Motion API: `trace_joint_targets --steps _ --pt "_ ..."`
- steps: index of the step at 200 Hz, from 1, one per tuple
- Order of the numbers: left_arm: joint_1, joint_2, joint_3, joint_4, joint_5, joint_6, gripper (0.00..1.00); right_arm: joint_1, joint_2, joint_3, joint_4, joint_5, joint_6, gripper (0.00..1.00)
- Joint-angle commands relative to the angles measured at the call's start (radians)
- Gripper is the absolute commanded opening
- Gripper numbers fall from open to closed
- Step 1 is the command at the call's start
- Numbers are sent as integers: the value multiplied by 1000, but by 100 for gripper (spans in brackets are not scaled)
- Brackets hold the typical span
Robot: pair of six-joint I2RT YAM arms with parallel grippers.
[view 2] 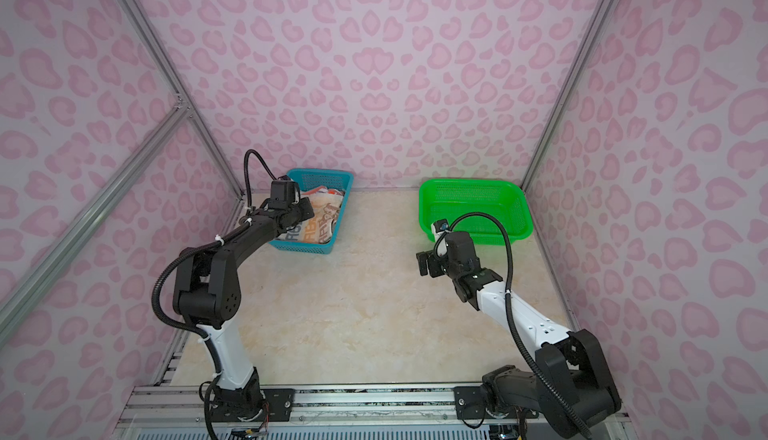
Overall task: Fold and stack the towels
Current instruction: 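Reach left gripper into teal basket while right gripper moves toward table center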
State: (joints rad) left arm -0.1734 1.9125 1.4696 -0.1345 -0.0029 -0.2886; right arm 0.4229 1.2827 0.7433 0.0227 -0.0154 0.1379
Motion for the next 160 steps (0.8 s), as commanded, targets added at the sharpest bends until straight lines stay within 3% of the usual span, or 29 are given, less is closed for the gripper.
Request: trace_joint_targets --steps 1,10,20,47,72,97,119,160 --pt "1 -15 16 -11 -44 21 61 7 15 7 16 -11 9 100" --pt "1 -1 29 -23 -54 34 71 10 20 7 17 -11 10 100" --pt "1 21 48 -41 -56 48 75 13 27 10 17 -12 7 100" --pt "1 100 106 -71 -25 85 79 23 41 16 10 -15 6 100" --pt "0 176 157 -81 3 93 76 34 50 17 11 -20 12 100" --pt "0 232 200 -93 14 80 51 48 64 20 11 -24 15 100" --pt "1 237 209 -91 14 61 4 58 80 31 5 -23 15 100" --pt "1 144 151 -52 -8 58 2 71 111 57 8 -27 11 100"
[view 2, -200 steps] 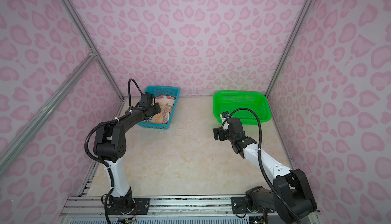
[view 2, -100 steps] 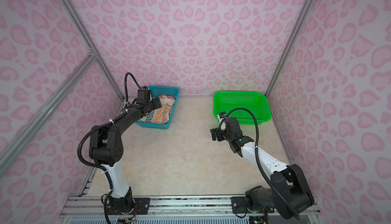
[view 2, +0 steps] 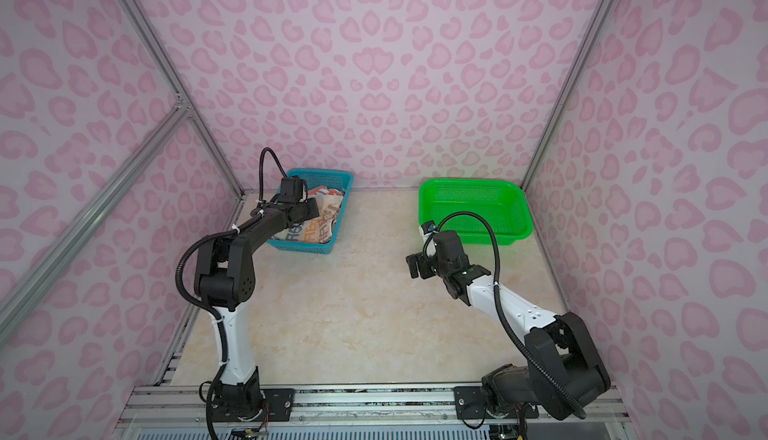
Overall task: Fold and stack the towels
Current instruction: 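Reach left gripper into teal basket while right gripper moves toward table center, then close the left gripper on the RABBIT towel's edge in the basket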
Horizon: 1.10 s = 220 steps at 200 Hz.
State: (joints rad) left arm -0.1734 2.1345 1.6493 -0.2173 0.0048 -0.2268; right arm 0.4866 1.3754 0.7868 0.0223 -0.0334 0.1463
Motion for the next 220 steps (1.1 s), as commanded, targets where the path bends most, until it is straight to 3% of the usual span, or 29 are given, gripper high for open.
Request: trace_joint_targets --steps 1,47,52,73,96,104,139,176,185,205,220 --pt "1 -82 -31 33 -17 -4 2 8 20 15 9 -10 3 100" --pt "0 -156 -38 60 69 13 3 23 63 41 27 -23 -2 100" --pt "0 -154 -30 58 84 6 11 25 67 40 29 -25 -2 100" --pt "-1 -132 -1 81 143 -23 62 30 90 48 34 -29 -2 100" --pt "-8 -81 47 85 169 -40 78 35 109 54 37 -34 0 100" --pt "-11 -61 64 90 184 -52 100 35 113 54 37 -38 2 100" --pt "-35 24 131 125 202 -90 98 38 133 55 42 -49 1 100" --pt "-76 128 265 8 98 -64 100 40 158 59 28 -63 3 100" --pt "-81 146 290 -23 77 -62 93 41 164 62 23 -67 2 100" --pt "-83 146 285 -45 34 -69 60 42 170 64 17 -68 1 100" --pt "-83 124 256 -39 10 -66 48 43 175 66 13 -69 -1 100"
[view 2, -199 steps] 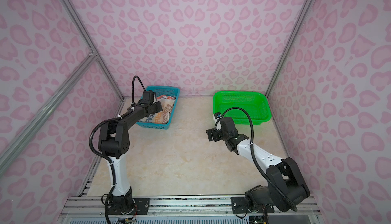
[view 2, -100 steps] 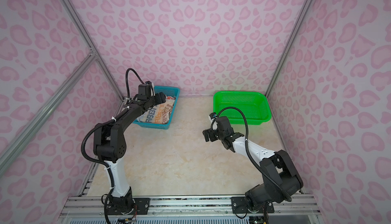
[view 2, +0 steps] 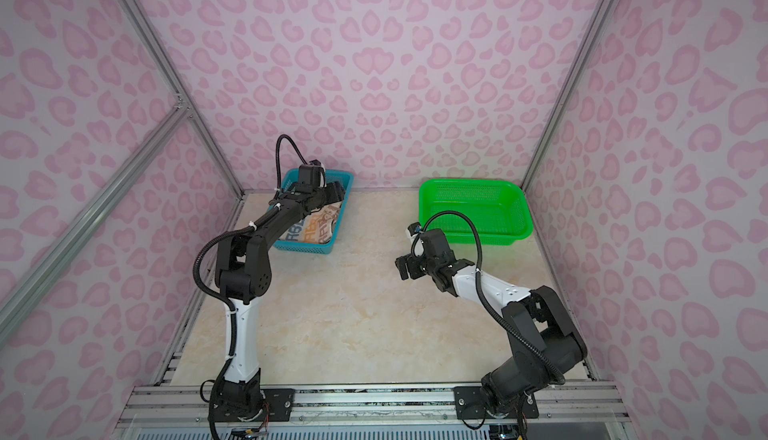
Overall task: Fold and stack the towels
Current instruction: 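Close the left gripper on the RABBIT towel's edge in the basket, then lift the RABBIT towel out with the left gripper and drag it onto the table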
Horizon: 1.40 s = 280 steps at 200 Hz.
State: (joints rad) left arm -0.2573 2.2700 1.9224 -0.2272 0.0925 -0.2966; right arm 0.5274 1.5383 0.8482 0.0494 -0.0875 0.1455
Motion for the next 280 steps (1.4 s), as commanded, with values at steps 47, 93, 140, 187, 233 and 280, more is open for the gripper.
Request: trace_joint_targets --steps 47,93,140,187,233,280 --pt "1 -33 -35 -93 -108 52 3 6 37 25 -38 -20 -3 100" --pt "1 -131 -109 -67 -97 63 2 17 57 48 -54 -22 -7 100" --pt "1 -325 -172 -38 -56 93 3 29 57 65 -45 -18 -11 100" --pt "1 -512 -245 -4 -35 123 3 50 73 88 -32 -21 -11 100" --pt "1 -570 -292 -11 -58 147 3 70 88 99 -34 -20 -9 100" --pt "1 -590 -313 -12 -34 137 3 77 83 101 -42 -15 -18 100"
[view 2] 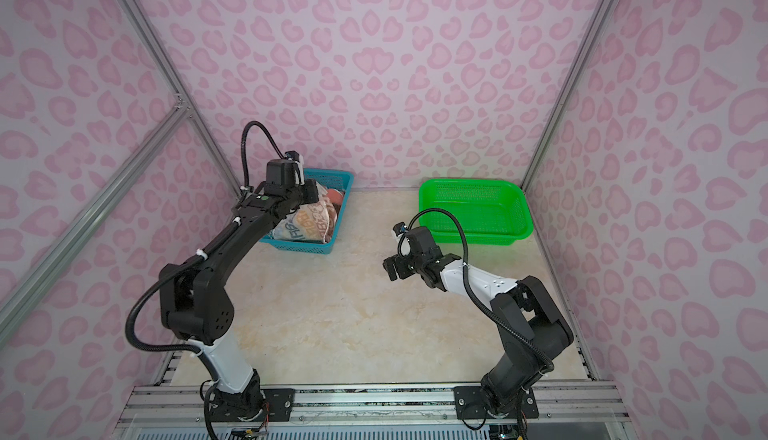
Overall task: Fold and stack the towels
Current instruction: 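Lift the RABBIT towel out with the left gripper and drag it onto the table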
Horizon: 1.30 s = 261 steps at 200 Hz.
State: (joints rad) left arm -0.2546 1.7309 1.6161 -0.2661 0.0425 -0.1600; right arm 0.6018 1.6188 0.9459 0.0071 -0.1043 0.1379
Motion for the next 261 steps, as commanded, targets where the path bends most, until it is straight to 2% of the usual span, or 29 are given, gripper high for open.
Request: trace_joint_targets --steps 1,73,126,175,197,221,236,261 --pt "-2 -53 -7 28 16 0 3 4 3 4 1 3 -11 100" --pt "-2 -167 -31 51 101 -9 3 7 7 4 13 4 -15 100" --pt "-25 -260 -85 83 368 -44 3 9 -28 0 17 46 -31 100" --pt "-155 -262 -157 76 546 13 2 -6 -218 -58 -3 119 -83 100" --pt "-229 -221 -185 46 564 77 2 -34 -333 -69 -70 125 -87 100" --pt "-301 -146 -171 3 573 122 2 -55 -441 -39 -222 253 -96 100" --pt "-339 -99 -170 -10 557 145 2 -64 -490 -40 -275 293 -107 99" --pt "-381 -23 -179 -19 532 160 2 -66 -572 -86 -273 263 -117 98"
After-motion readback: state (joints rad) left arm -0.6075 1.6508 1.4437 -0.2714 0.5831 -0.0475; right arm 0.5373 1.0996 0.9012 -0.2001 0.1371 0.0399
